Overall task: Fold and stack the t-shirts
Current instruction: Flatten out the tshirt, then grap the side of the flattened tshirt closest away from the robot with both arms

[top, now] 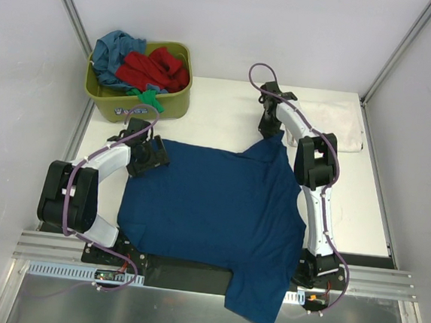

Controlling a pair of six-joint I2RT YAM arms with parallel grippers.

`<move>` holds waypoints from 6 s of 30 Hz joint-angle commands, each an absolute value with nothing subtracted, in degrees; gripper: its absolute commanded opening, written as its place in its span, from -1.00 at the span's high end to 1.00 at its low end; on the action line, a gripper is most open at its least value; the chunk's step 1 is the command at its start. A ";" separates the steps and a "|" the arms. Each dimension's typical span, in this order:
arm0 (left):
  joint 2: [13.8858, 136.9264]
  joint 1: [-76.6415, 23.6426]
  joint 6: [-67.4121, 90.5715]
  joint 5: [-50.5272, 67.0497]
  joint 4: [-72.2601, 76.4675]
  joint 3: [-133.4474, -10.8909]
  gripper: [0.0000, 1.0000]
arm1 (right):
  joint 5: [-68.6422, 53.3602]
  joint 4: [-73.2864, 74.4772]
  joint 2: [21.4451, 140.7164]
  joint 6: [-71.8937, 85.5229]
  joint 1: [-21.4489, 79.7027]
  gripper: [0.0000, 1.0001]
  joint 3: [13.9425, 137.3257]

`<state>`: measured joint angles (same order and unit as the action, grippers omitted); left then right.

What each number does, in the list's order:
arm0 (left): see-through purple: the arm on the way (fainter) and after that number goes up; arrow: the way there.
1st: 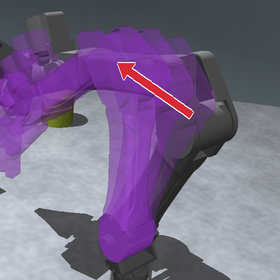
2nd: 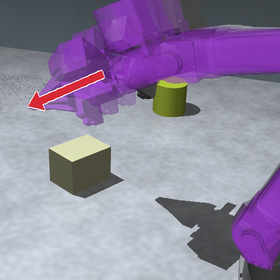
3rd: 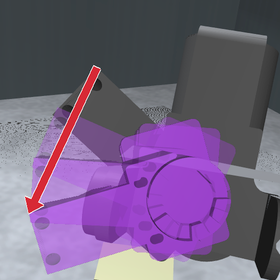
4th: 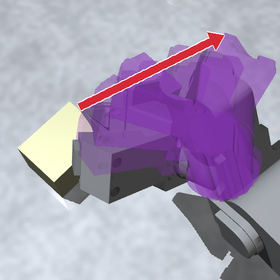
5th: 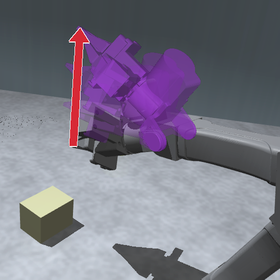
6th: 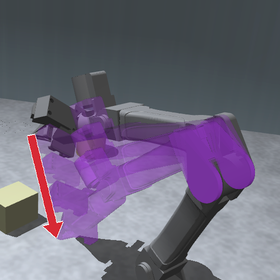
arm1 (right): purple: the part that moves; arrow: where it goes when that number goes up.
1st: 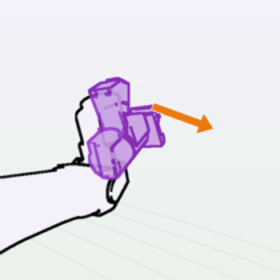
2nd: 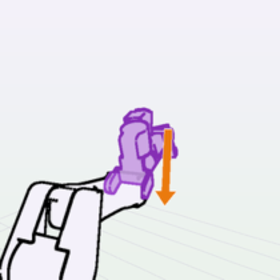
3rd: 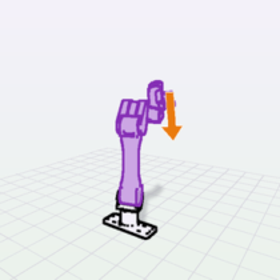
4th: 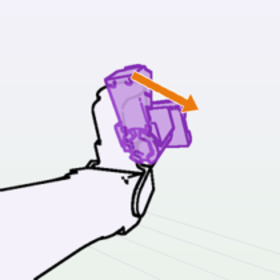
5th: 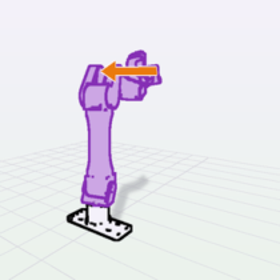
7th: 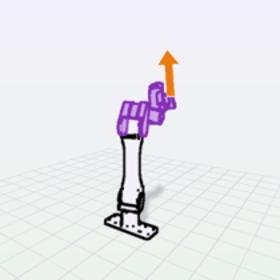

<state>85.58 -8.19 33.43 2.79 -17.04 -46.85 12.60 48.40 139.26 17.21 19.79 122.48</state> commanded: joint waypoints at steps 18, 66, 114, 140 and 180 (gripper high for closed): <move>80.16 -8.00 32.25 2.81 -18.19 -45.79 -0.99 | 6.84 36.74 134.85 6.24 26.10 -0.26 123.07; 81.04 -8.00 32.43 2.55 -18.02 -43.51 -0.99 | 4.22 40.96 124.72 14.33 22.76 0.99 106.43; 93.68 -6.60 31.99 4.66 -17.93 -52.82 -0.98 | -3.87 43.40 133.94 11.08 20.66 -0.94 111.87; 102.41 -3.08 29.71 3.86 -22.06 -70.75 -0.99 | -15.91 34.37 147.40 10.11 12.13 -0.93 140.63; 69.34 -21.45 59.67 -21.96 -56.42 -37.87 -0.40 | 5.98 27.95 91.76 14.24 28.21 -0.93 55.11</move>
